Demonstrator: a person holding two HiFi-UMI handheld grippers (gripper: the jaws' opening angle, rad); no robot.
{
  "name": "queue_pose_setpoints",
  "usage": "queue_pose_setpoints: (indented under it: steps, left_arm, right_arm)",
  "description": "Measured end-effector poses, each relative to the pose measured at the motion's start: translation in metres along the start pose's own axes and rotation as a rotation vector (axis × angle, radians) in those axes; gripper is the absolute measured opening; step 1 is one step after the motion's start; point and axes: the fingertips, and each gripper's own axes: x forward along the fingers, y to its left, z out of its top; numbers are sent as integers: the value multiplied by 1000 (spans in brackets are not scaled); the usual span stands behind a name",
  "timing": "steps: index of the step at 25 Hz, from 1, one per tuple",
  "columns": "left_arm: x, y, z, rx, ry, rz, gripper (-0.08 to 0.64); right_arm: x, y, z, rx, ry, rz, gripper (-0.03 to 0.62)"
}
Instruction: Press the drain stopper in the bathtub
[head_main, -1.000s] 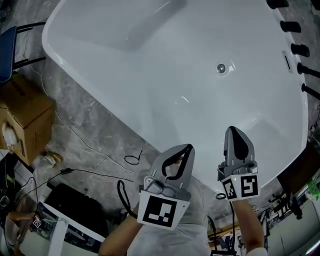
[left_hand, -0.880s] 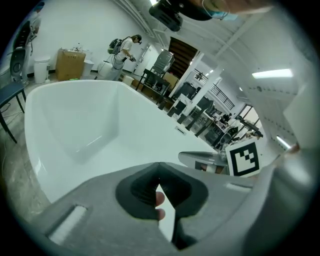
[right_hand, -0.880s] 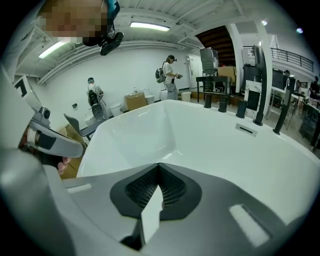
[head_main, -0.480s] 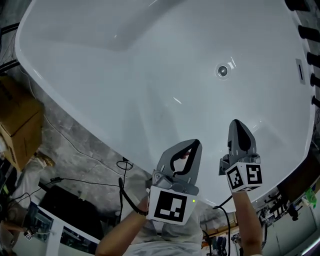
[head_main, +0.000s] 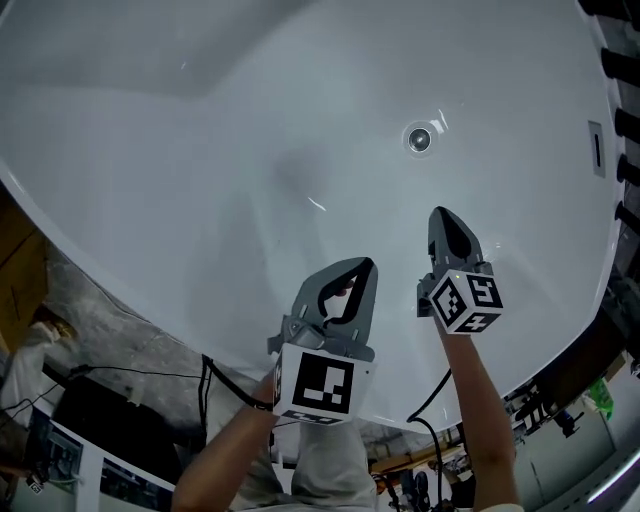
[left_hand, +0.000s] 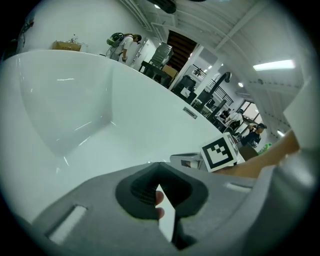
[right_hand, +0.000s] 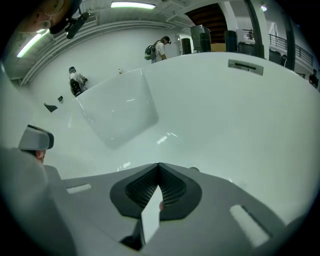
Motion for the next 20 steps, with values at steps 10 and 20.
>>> queue_pose_setpoints:
  steps: [10,20]
  left_arm:
    - [60,-2,-9,-43,4,-30,-2]
    - [120,4,1,4,-10,-45,-2]
  right_arm:
    - [87,-56,-45,-11,129,5,3]
    - [168,-101,-81,-164,244,-19,0]
